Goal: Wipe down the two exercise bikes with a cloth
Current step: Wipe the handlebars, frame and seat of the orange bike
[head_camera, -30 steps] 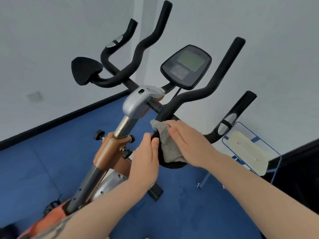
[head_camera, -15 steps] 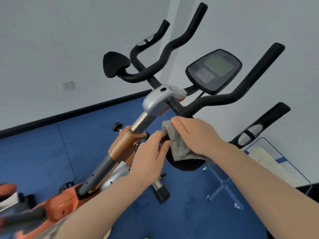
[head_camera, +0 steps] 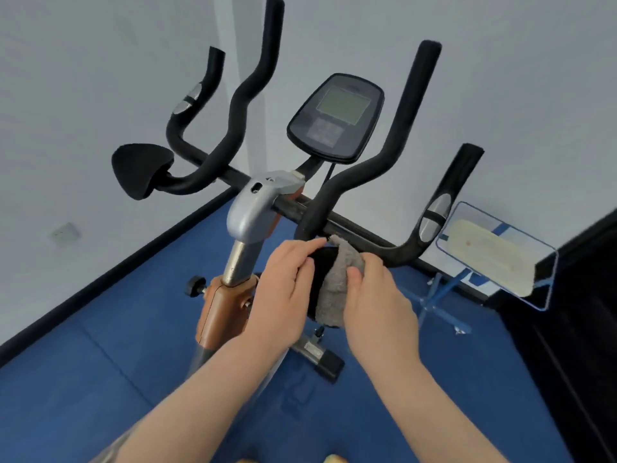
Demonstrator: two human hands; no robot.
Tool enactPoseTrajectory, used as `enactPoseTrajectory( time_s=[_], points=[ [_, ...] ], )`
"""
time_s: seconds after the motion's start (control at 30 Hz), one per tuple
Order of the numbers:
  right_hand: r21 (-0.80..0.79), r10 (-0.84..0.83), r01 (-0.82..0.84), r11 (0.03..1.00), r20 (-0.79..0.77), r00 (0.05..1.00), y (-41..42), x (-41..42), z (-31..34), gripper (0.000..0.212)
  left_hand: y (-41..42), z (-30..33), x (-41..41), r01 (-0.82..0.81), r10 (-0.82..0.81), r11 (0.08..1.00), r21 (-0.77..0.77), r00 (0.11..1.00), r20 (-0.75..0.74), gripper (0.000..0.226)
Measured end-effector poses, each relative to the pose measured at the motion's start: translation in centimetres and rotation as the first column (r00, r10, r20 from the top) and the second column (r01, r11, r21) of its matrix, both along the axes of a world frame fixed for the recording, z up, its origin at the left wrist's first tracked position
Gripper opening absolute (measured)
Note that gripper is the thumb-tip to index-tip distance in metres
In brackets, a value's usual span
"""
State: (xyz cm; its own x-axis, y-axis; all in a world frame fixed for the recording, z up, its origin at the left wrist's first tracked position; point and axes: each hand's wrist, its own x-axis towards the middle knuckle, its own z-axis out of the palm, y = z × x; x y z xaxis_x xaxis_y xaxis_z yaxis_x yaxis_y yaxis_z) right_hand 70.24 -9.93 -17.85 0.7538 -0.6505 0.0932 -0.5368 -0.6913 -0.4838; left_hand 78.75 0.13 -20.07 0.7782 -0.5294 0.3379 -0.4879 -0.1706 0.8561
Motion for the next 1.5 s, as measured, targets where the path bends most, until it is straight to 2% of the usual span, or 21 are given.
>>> enactPoseTrajectory(
  time_s=[0.13,0.2,0.27,0.33,0.43,0.5,0.63,0.7,0.77,0.87,0.93,1.03,1.1,1.13,1.2,1.27,1.33,1.37,1.5],
  points=[
    [0.094,-0.199,0.189,0.977,0.109,0.974,0.9,1.3,-0.7,0.023,0.5,-0.6,0.4,0.039,-0.040,0.999,-0.026,0.998,-0.038,0.036],
    [0.178,-0.314,0.277,0.944,0.233,0.921,2.5,1.0,-1.7,0.026,0.7,-0.5,0.3,0.059,-0.061,0.998,-0.032,0.996,-0.062,0.037],
    [0.300,-0.412,0.311,0.902,0.384,0.826,4.9,0.4,-2.8,0.035,1.1,-0.3,0.0,0.089,-0.092,0.995,-0.046,0.992,-0.083,0.037],
    [0.397,-0.508,0.340,0.852,0.471,0.721,6.5,0.7,-3.7,0.040,1.7,0.0,-0.1,0.117,-0.121,0.992,-0.040,0.986,-0.116,0.037],
    [0.534,-0.630,0.353,0.769,0.536,0.562,7.6,2.0,-4.0,0.036,2.2,0.0,0.6,0.147,-0.149,0.989,-0.026,0.975,-0.163,0.038],
    [0.592,-0.665,0.326,0.737,0.549,0.506,8.5,2.1,-4.2,0.034,2.5,0.1,1.0,0.181,-0.183,0.983,-0.030,0.961,-0.208,0.038],
    [0.553,-0.609,0.314,0.772,0.499,0.617,8.6,0.0,-4.0,0.030,2.8,0.1,1.9,0.260,-0.271,0.963,-0.076,0.921,-0.279,0.038],
    [0.554,-0.610,0.324,0.767,0.473,0.635,9.0,-1.2,-3.7,0.020,2.8,0.0,2.5,0.294,-0.310,0.951,-0.098,0.905,-0.291,0.038],
    [0.581,-0.627,0.316,0.750,0.471,0.621,10.5,-2.0,-3.8,0.017,3.0,0.1,3.1,0.341,-0.363,0.932,-0.127,0.872,-0.327,0.038],
    [0.554,-0.628,0.318,0.770,0.571,0.528,11.1,-2.8,-2.7,0.019,3.4,0.4,4.3,0.405,-0.441,0.896,-0.182,0.768,-0.465,0.037],
    [0.423,-0.560,0.368,0.828,0.645,0.521,9.4,-2.5,-1.2,0.018,3.5,0.7,5.0,0.430,-0.473,0.876,-0.219,0.675,-0.567,0.037],
    [0.119,-0.418,0.443,0.889,0.608,0.675,6.5,-0.6,0.7,0.013,3.7,0.8,5.1,0.430,-0.509,0.854,-0.292,0.580,-0.636,0.036],
    [-0.123,-0.363,0.457,0.881,0.445,0.819,5.9,1.2,0.6,0.013,3.6,0.7,4.7,0.410,-0.513,0.855,-0.318,0.571,-0.641,0.037],
    [-0.233,-0.359,0.457,0.859,0.364,0.860,6.3,1.9,0.1,0.014,3.6,0.6,4.6,0.402,-0.510,0.857,-0.322,0.572,-0.643,0.037],
    [-0.340,-0.333,0.426,0.838,0.299,0.894,7.8,2.3,-1.2,0.013,3.5,0.5,4.3,0.393,-0.500,0.863,-0.318,0.571,-0.651,0.038],
    [-0.400,-0.238,0.332,0.854,0.268,0.934,8.3,1.3,-1.8,0.011,3.4,0.6,4.2,0.393,-0.494,0.865,-0.311,0.568,-0.658,0.038],
    [-0.377,-0.189,0.249,0.892,0.189,0.964,7.1,0.9,-0.7,0.011,3.4,0.8,4.1,0.392,-0.492,0.866,-0.310,0.565,-0.663,0.038],
    [-0.339,-0.208,0.261,0.904,0.186,0.960,6.3,1.1,0.0,0.014,3.5,0.9,4.0,0.389,-0.488,0.869,-0.306,0.567,-0.664,0.038],
    [-0.180,-0.230,0.282,0.943,0.264,0.937,7.7,2.2,0.1,0.028,4.4,0.6,3.5,0.357,-0.452,0.889,-0.288,0.577,-0.680,0.035]
  ],
)
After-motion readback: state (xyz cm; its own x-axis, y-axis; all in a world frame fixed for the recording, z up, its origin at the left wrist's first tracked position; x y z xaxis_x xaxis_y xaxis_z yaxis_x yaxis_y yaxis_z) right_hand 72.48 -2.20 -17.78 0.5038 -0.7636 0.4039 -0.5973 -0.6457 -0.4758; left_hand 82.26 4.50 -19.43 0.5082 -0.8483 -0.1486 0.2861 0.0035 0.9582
